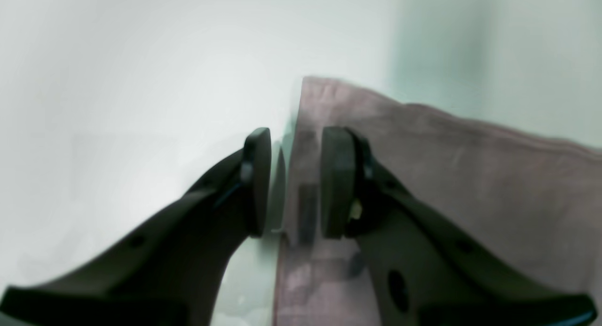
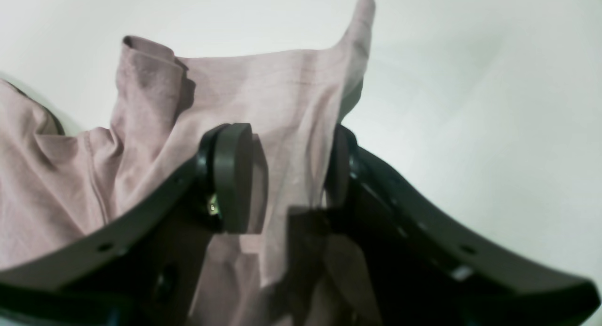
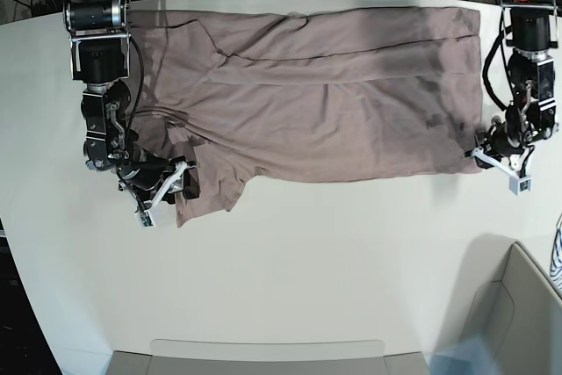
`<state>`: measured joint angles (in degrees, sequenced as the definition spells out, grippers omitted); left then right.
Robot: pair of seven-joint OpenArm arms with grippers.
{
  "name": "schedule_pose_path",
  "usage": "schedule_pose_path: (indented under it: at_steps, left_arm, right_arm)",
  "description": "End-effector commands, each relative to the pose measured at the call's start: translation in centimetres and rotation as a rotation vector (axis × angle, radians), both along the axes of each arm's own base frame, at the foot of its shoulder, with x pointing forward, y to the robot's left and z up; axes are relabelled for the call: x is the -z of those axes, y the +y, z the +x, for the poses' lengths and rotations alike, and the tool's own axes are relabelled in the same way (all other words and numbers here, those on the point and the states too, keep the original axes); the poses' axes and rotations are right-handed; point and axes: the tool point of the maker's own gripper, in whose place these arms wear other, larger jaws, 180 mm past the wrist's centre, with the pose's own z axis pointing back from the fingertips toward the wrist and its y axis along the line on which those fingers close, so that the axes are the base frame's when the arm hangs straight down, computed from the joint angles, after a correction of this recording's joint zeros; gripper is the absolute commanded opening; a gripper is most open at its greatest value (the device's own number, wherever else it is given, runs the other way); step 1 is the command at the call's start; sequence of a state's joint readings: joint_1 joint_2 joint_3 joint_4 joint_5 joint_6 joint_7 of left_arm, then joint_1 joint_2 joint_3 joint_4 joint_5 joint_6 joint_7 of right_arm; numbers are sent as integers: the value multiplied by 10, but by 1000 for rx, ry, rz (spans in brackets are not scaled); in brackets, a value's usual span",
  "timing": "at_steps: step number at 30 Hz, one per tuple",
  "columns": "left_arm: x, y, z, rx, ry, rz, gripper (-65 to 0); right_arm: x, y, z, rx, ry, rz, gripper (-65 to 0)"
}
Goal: Fold the T-shirt properly
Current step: 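Grasp the hem corners with both grippers, left gripper sliding along the side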
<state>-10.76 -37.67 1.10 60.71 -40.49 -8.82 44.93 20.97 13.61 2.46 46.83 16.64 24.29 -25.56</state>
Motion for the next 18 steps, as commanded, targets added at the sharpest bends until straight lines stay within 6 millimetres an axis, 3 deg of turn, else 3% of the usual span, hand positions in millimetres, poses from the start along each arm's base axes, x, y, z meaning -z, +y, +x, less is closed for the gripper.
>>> schedule_pose_path:
  at_steps: [1, 5, 7, 12, 18]
  left_arm:
    - [-16, 9, 11, 1, -43, 23, -457]
    - [-14, 4, 11, 10, -34, 18, -456]
    - [-2, -5, 9, 32, -2, 14, -456]
    - [22, -3, 3, 24, 67, 16, -456]
    - [15, -31, 7, 189, 60, -21, -459]
  right_arm:
    - [20, -17, -16, -5, 101, -97, -398]
    - [19, -15, -16, -9, 100, -94, -398]
    - [19, -13, -15, -12, 99, -95, -398]
    - [15, -12, -11, -14, 87, -94, -398]
    - [14, -10, -9, -16, 85, -92, -400]
